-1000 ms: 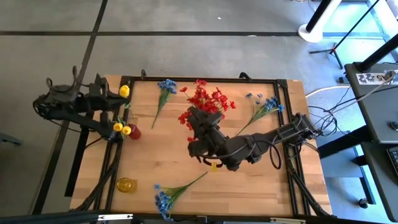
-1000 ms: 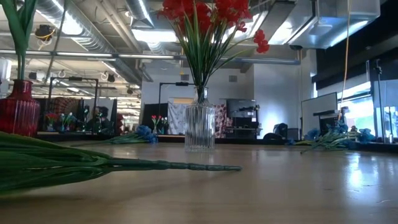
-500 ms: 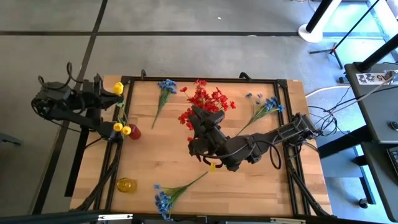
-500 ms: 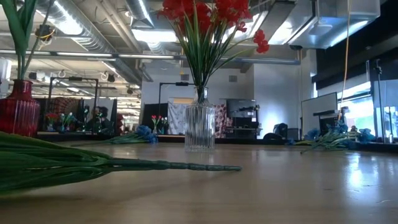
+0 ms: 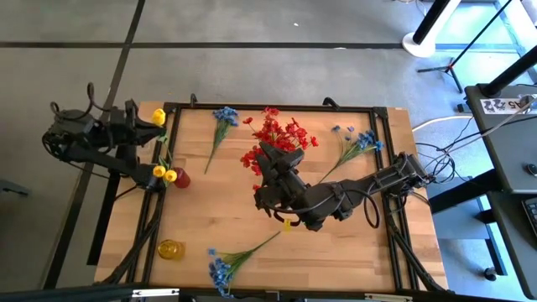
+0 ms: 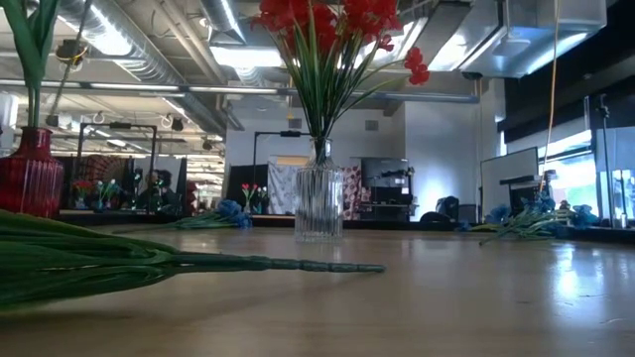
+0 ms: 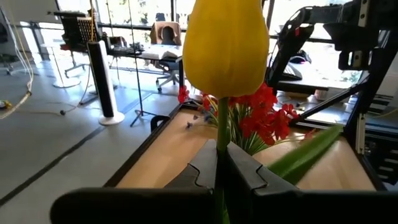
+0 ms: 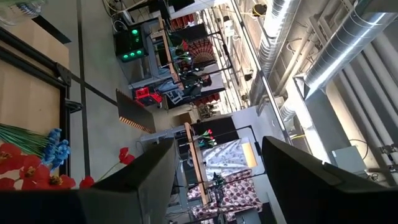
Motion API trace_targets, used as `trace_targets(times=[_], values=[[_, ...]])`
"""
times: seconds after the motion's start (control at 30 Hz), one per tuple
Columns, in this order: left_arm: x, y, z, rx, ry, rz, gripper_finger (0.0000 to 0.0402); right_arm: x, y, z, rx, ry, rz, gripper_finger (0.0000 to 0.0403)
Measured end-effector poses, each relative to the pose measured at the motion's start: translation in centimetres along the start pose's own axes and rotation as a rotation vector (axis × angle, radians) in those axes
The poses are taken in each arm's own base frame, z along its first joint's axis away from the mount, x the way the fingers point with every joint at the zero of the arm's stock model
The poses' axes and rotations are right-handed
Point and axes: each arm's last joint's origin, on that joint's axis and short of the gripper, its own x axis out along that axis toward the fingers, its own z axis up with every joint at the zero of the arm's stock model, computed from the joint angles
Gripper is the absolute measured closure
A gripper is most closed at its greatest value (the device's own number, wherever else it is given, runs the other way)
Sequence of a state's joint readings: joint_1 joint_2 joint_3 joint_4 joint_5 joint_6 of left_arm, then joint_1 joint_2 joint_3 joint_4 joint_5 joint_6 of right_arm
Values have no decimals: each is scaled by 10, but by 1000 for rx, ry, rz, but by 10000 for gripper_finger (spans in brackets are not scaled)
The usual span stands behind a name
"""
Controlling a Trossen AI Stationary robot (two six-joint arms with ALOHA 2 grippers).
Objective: Sort flowers into vase by color
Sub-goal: Put the yellow flower into the red vase
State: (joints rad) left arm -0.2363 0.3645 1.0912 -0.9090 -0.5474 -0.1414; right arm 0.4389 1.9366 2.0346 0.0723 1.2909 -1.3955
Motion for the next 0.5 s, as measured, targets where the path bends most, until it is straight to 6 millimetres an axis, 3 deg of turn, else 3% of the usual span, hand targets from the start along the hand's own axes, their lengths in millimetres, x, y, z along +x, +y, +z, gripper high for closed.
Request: trace_targets(times=[0.5], values=[[5, -1, -18, -35, 135, 3, 394, 0, 0, 0, -4, 3, 0, 164]])
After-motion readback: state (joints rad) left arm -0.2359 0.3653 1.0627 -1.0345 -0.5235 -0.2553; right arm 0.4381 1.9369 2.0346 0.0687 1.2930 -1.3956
